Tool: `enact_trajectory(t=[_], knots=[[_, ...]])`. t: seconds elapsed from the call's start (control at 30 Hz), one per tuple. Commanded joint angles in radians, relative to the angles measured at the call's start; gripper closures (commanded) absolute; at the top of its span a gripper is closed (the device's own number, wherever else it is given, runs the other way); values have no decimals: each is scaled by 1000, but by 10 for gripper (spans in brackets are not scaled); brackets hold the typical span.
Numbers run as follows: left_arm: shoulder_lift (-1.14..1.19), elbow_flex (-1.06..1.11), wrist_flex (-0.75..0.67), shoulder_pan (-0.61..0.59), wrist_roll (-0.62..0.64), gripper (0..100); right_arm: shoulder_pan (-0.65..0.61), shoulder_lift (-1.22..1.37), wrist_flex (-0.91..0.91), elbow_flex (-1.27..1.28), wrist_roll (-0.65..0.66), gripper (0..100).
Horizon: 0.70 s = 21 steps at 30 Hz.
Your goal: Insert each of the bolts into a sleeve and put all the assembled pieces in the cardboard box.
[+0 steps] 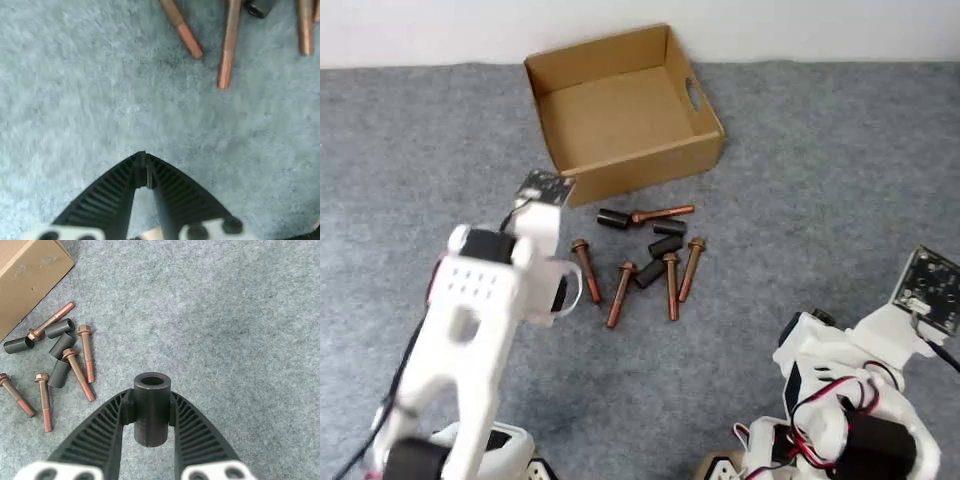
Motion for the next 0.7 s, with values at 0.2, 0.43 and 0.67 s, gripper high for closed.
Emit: enact_trajectory(t=[0.2, 0.43, 0.67], knots=[[229, -311, -244, -14, 226, 993, 10, -2, 16, -5, -6, 991], [411, -315, -287, 21, 336, 927, 12, -2, 16, -5, -6, 991], [505, -384, -287, 25, 381, 830, 10, -2, 16, -5, -6, 991]])
